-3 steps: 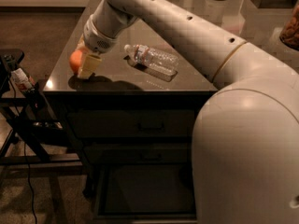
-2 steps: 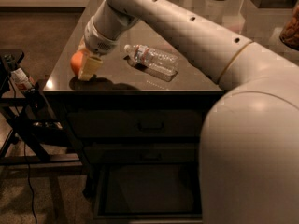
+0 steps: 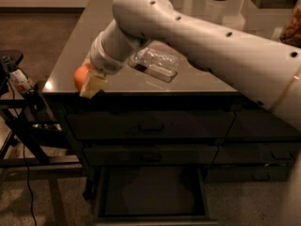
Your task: Place orange into bottom drawer
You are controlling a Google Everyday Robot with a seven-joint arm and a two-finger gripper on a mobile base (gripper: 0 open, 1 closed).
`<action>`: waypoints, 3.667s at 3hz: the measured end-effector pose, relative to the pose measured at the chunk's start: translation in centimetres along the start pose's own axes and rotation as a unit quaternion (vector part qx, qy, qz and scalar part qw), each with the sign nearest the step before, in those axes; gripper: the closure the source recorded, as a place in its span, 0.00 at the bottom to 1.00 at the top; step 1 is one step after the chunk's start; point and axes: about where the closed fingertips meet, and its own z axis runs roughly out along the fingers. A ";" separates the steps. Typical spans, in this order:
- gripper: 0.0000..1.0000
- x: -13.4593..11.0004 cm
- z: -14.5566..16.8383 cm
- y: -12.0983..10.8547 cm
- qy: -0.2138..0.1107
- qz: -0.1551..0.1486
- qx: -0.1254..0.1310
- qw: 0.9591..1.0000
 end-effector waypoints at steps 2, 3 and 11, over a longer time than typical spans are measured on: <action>1.00 1.4 -0.8 4.3 0.012 0.023 0.009 1.000; 1.00 1.5 -1.4 5.1 0.017 0.026 0.011 0.999; 1.00 20.0 3.3 19.4 0.052 0.264 0.045 0.962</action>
Offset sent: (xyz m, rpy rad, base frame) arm -0.0294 -0.0144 -0.0068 0.0031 0.0077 -0.0465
